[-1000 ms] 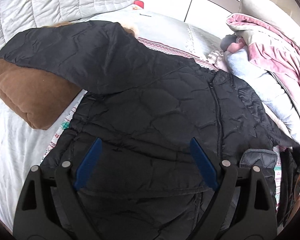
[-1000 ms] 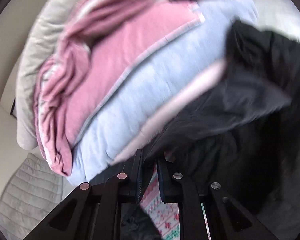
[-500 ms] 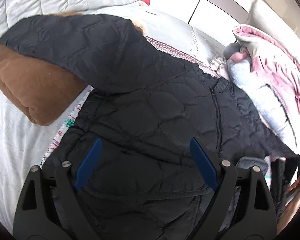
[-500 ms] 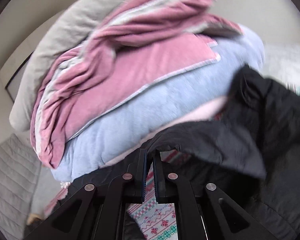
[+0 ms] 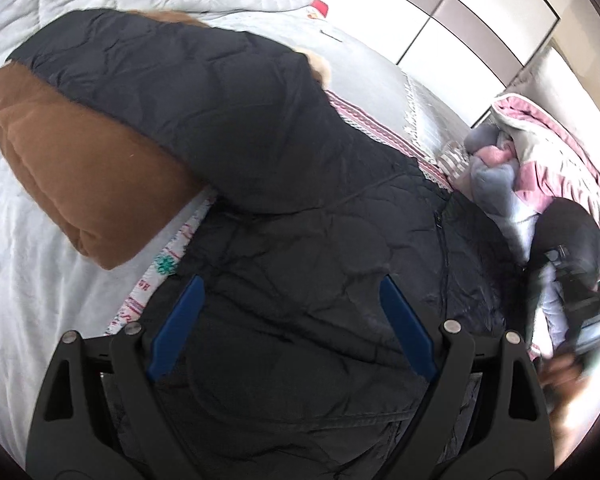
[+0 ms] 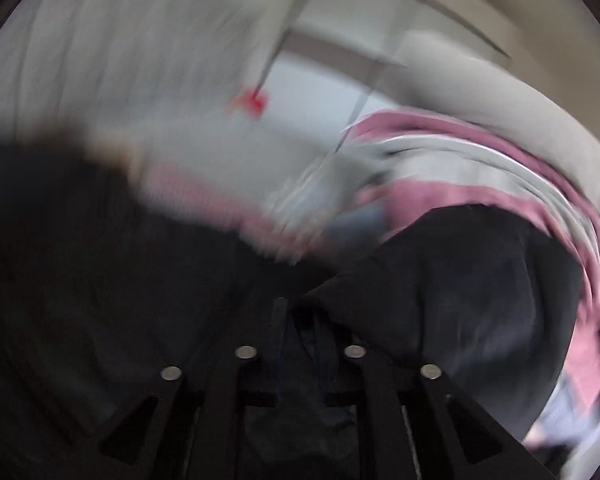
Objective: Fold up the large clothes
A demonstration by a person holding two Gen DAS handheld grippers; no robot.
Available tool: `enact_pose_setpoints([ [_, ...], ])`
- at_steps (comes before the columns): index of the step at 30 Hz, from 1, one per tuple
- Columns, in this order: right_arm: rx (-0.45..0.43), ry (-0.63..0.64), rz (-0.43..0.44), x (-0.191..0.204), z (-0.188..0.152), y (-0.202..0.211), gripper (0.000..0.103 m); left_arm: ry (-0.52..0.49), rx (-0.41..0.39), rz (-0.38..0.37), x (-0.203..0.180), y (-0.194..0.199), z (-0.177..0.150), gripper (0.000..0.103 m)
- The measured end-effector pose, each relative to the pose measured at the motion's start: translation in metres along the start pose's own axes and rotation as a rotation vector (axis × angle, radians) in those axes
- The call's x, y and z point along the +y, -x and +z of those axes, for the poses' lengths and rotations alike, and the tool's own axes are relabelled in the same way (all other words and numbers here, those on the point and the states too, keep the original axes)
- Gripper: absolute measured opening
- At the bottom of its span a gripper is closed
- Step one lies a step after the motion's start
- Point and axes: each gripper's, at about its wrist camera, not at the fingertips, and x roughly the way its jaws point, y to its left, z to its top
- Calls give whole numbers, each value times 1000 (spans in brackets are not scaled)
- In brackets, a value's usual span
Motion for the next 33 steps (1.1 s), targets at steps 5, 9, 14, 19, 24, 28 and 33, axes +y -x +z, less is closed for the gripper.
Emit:
enact_pose_setpoints([
  [5,123,143,87,79,-30,-44,31,36,7,-21,12,2,6,90],
  [9,128,40,145,56,-27,-42,48,36,0,-29,12,3,7,90],
  [14,97,-113,396,20,-23,-25,56,6,23,-22,6,-4,4,90],
  [19,188,-317,431,-14,-43,-21,63,-4,14,-17,5,-3,6,90],
  [24,257,-569,442,-82,-73,22,66,35,27,-27,12,-4,9,90],
  [28,229,-850,537,-120,-111,62,80,50,9,-26,19,3,11,90],
  [33,259,-866,547,-90,-147,59,83,100,12,-8,41,4,15,90],
])
